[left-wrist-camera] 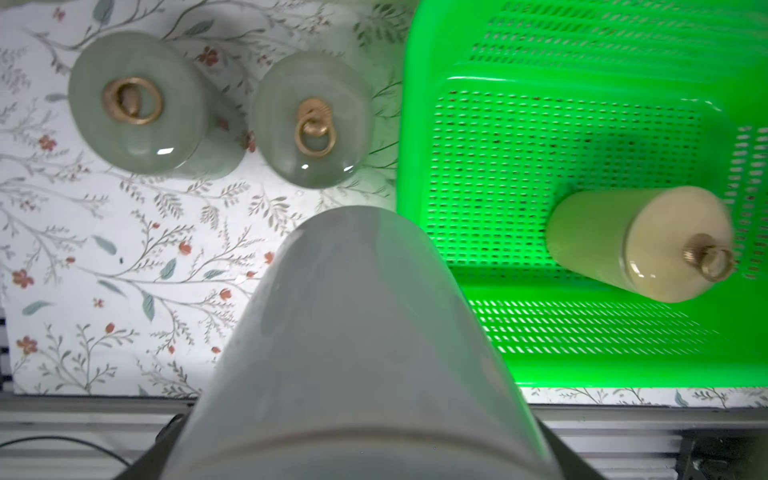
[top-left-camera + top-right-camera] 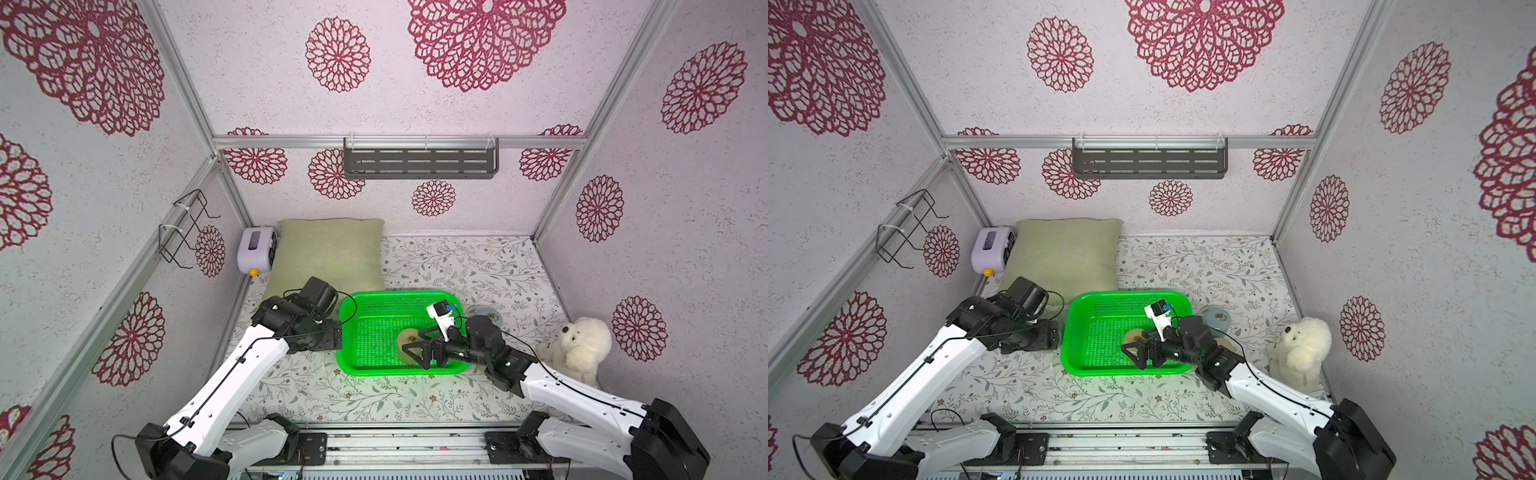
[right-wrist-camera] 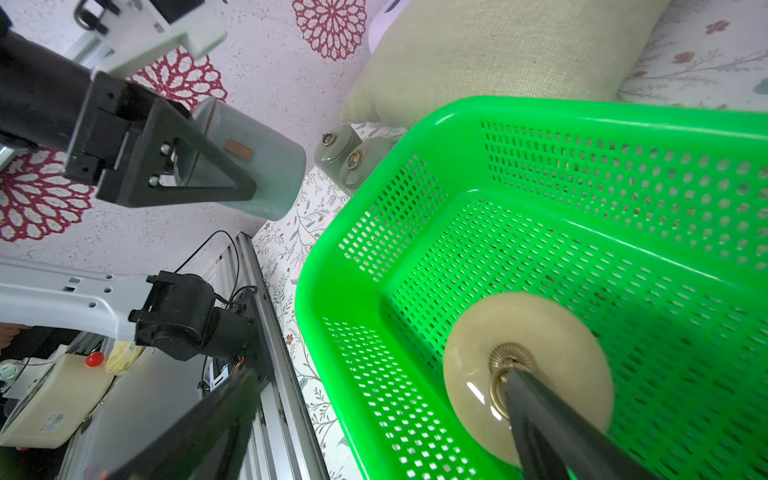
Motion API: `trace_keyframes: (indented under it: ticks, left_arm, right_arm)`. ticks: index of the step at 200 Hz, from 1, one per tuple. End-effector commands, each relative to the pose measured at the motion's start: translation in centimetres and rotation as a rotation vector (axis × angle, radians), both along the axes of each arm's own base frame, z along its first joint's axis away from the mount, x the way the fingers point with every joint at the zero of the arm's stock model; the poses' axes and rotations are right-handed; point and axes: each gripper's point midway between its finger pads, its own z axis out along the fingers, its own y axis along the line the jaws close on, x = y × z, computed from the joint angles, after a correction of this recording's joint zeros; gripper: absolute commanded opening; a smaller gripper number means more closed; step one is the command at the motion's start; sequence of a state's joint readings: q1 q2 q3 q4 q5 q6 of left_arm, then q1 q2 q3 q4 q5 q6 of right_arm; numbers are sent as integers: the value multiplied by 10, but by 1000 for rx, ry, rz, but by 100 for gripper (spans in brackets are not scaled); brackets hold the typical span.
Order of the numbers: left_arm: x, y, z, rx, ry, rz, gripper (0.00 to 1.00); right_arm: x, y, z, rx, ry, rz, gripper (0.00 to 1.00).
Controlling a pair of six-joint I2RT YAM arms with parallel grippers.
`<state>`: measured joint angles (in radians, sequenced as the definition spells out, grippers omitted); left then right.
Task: Take the tea canister out of the basket
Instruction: Pick up the tea canister from the basket, then place the tea canister at the center of the board.
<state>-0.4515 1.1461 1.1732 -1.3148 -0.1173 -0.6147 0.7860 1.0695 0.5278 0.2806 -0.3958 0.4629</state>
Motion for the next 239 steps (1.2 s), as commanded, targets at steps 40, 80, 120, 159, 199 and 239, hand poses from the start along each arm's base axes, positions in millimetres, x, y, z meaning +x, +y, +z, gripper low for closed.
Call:
trace_keyframes:
  ticks: [40, 80, 120, 159, 199, 239]
  left_arm:
    - [1, 19, -33, -54, 35, 123, 88]
    - [11, 13, -57, -61, 104, 132, 87]
    - [15, 9, -78, -60, 162, 153, 88]
    - [21, 7, -104, -70, 193, 203, 88]
    - [18, 4, -123, -63, 269, 207, 88]
    - [17, 4, -128, -54, 288, 211, 89]
  right_arm:
    - [2, 5, 19, 25, -79, -5, 99]
    - [1, 2, 16, 18, -81, -15, 99]
    - [1, 1, 15, 17, -85, -16, 99]
    - [0, 1, 12, 10, -84, -9, 99]
    - [-1, -1, 9, -1, -90, -12, 99]
    - [0, 0, 5, -6, -87, -8, 99]
